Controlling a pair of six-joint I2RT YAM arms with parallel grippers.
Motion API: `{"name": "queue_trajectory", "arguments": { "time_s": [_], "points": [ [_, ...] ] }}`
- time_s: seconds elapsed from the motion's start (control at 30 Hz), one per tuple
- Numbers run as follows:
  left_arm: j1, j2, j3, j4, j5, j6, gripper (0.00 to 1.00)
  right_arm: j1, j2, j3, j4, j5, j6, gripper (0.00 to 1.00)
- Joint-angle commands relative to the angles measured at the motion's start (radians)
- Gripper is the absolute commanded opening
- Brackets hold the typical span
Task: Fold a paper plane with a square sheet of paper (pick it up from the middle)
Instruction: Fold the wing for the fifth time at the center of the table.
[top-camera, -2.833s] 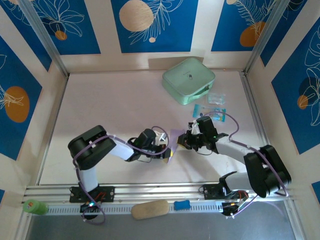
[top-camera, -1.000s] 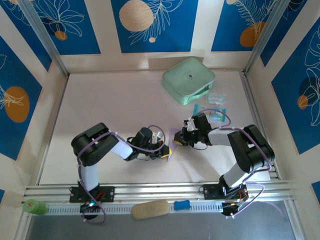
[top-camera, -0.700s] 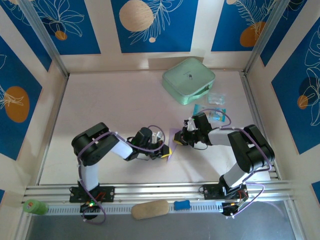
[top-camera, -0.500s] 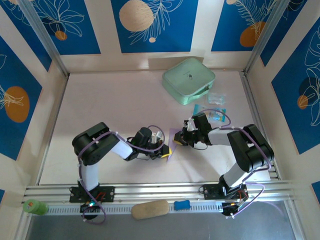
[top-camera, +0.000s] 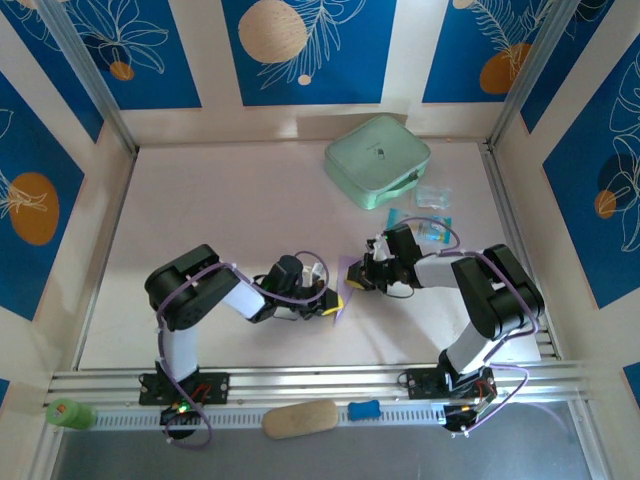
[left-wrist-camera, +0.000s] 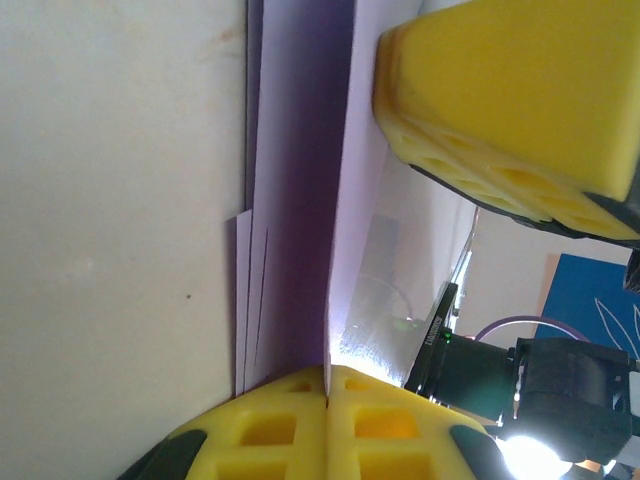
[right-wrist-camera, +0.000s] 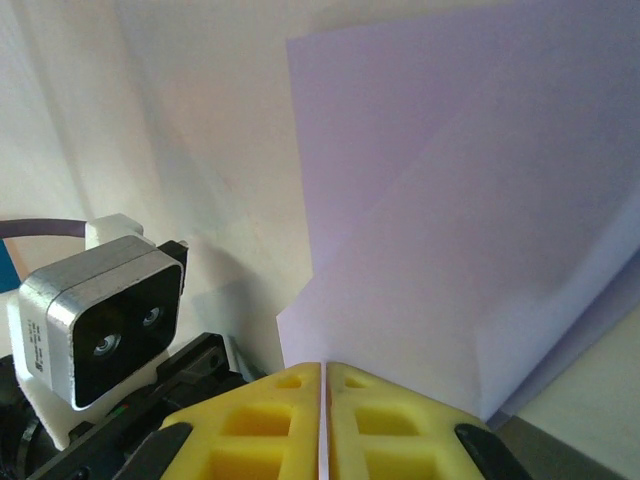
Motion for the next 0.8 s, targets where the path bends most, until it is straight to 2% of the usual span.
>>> {"name": "queue_trajectory", "arguments": {
  "time_s": [0.0,0.6,0.77],
  "points": [
    [0.028,0.050,-0.039,-0.122,-0.075,-0.013,0.00,-0.006,0.021,0.024,-0.003,-0.024,-0.022,0.10],
    [0.030,0.028,-0.035,-0.182,-0.083,0.020,0.01,-0.007,0.074,0.031,-0.076,0.033,-0.014,0.09],
    [0.025,-0.050,0.008,-0.374,-0.093,0.133,0.16,-0.007,0.080,0.031,-0.099,0.051,-0.005,0.09]
  ]
}}
